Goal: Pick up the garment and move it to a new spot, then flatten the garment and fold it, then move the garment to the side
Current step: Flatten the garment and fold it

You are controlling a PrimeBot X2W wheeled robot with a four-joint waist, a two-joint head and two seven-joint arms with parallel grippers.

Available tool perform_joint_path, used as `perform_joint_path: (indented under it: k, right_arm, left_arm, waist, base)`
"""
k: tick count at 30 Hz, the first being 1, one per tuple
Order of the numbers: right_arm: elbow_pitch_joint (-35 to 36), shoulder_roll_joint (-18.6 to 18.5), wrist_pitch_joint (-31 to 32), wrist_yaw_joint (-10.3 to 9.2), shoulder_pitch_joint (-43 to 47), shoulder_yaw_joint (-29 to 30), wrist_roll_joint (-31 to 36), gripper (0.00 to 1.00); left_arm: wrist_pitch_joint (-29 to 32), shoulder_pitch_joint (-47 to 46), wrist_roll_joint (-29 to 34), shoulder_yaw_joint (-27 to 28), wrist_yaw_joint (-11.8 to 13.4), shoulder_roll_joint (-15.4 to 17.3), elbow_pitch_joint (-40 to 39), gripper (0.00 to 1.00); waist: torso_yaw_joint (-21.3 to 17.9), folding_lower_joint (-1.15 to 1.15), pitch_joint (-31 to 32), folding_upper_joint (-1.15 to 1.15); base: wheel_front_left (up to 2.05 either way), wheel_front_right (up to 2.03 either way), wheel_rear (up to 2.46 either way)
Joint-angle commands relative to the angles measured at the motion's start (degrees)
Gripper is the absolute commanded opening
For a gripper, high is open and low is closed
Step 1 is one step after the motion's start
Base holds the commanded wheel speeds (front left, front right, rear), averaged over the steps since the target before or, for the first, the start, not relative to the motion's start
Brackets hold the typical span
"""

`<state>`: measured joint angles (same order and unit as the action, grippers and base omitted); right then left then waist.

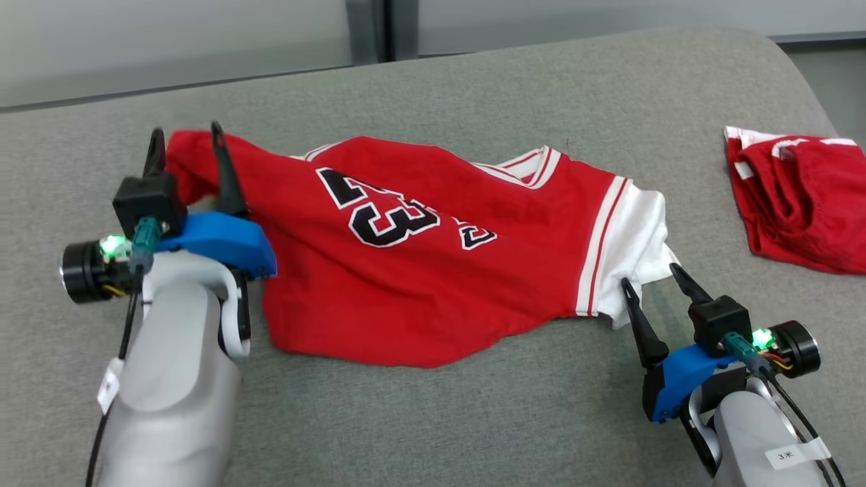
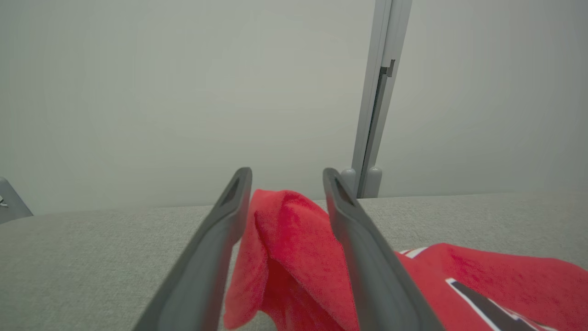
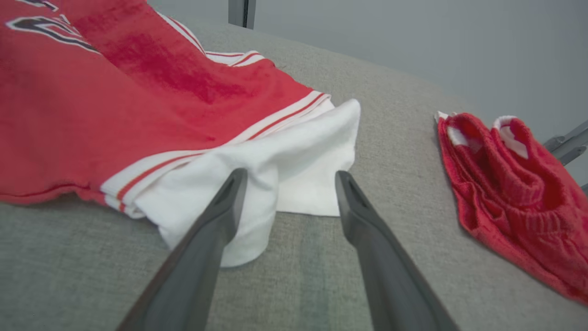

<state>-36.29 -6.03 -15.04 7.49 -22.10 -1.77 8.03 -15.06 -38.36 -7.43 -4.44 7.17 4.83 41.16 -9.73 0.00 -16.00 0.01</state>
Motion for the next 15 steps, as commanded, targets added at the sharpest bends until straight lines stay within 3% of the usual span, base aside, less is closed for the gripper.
perform_joint_path:
  k: [1,8,15]
  right_arm:
    - [0.1,0.0,-0.2,0.01,0.3,0.1,-0.4,1.00]
    - [-0.3,0.5,-0.2,0.01,1.7,0.4,-0.8,1.00]
    - [-0.8,1.0,-0.2,0.01,2.5,-0.2,-1.0,1.00]
  left_arm:
    - [-0.2,2.5,-0.7,0.2,-0.9,-0.4,-0.4,1.00]
    - [-0.2,12.9,-5.4,-0.3,-4.5,-2.0,-4.1,1.00]
    - [-0.2,20.2,-14.9,-10.4,-6.9,-1.9,-3.8,1.00]
  waist:
    - [0.6,0.00,0.4,-0.01]
    - [3.5,0.00,2.3,-0.01]
    - [4.2,0.00,3.4,-0.01]
  base:
    - [0.00,0.00,0.00]
    - [0.00,0.00,0.00]
    - [0.00,0.00,0.00]
